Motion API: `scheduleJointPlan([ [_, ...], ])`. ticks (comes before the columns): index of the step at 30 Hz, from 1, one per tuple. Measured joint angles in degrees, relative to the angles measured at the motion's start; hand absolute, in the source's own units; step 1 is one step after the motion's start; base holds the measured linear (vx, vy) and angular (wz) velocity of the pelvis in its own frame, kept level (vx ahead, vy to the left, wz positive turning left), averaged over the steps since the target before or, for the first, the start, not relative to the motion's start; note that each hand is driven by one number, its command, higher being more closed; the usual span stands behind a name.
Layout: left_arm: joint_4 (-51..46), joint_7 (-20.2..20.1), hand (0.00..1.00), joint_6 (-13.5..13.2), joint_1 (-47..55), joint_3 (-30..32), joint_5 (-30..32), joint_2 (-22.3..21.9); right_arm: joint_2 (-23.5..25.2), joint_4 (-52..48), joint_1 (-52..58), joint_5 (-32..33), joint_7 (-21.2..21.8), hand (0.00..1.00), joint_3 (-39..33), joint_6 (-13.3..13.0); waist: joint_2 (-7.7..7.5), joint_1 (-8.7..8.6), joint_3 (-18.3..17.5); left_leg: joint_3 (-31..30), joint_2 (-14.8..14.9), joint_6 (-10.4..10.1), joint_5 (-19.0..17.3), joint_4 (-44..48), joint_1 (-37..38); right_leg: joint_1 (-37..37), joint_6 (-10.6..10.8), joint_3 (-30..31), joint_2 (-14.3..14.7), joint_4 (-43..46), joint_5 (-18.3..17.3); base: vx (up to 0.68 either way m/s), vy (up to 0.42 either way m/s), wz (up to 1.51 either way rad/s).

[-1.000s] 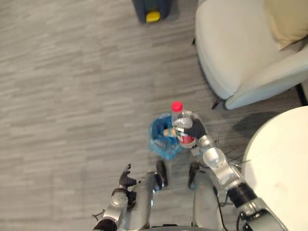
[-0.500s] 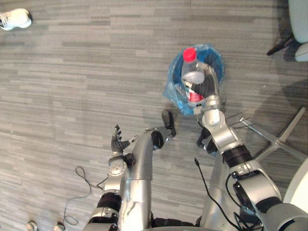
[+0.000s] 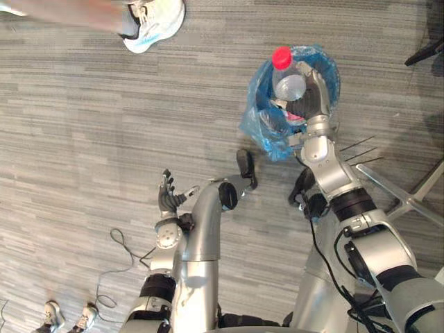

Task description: Gather rubbish on tea table into small bin, then transfer packed bag to large trash can.

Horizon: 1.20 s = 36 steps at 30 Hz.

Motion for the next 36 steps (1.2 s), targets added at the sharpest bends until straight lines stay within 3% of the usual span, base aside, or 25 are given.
scheduleJointPlan([
  [3,-0.5,0.0,0.0,0.0,-0.1,0.2,0.0,-0.2,0.6,-4.0,3.3,-1.9,-0.1,0.0,0.0,0.0,-0.16,-0.42,0.0,-0.1,0.5,0.0,0.0,0.0,0.0,0.0,-0.1,0.0,0.7,-0.2,0.1,-0.09,-0.009,-0.09],
  [8,-0.5,0.1,0.0,0.2,-0.1,1.0,0.1,0.5,6.1,-7.0,9.8,-6.0,0.0,0.0,0.1,-0.2,-2.11,-1.33,0.0,-0.1,1.9,0.0,0.0,-0.1,0.7,0.8,-0.9,-0.4,2.0,-1.2,0.5,-0.1,-0.017,-0.11],
  [11,-0.4,0.1,0.0,0.3,-0.1,1.1,0.6,0.7,7.7,-6.6,13.4,-9.3,0.3,0.0,0.3,-0.1,-2.45,-1.56,0.0,-0.2,2.0,0.0,0.1,-0.6,1.4,1.6,-1.1,-0.6,2.1,-1.6,0.6,-0.08,-0.004,-0.01],
  [17,2.3,0.9,0.0,0.4,-1.2,1.2,1.0,0.6,11.3,3.0,13.9,-17.5,2.9,0.0,2.6,0.7,-3.24,-2.39,0.2,-0.5,1.1,-0.7,2.1,-4.2,3.9,4.1,-1.6,-1.6,2.0,-4.1,1.3,-0.08,-0.015,0.07],
  [27,5.8,1.0,0.0,1.1,-2.6,1.3,1.2,-0.7,12.0,7.9,14.7,-17.3,3.9,0.0,2.7,2.1,-3.82,-2.81,0.2,-1.1,0.8,-1.2,2.7,-6.3,8.1,8.8,-1.7,-2.7,2.3,-6.1,1.7,-0.07,-0.021,0.01],
  [33,5.8,0.8,0.0,2.8,0.0,-1.3,2.7,-0.2,14.4,3.8,22.8,-13.9,3.9,0.0,1.1,2.0,-6.4,-2.99,0.1,-0.5,0.2,-2.1,3.8,-12.9,19.7,20.7,-1.8,-4.5,2.8,-12.5,2.6,-0.01,-0.065,0.02],
  [36,5.9,0.5,0.0,2.9,3.1,-2.0,3.3,0.4,16.3,2.0,28.5,-10.4,4.0,0.0,-0.3,1.9,-8.57,-3.26,-1.1,-0.1,-0.8,-2.7,4.5,-16.9,27.0,27.7,-1.5,-4.8,3.0,-15.9,2.8,0.05,-0.08,0.01],
])
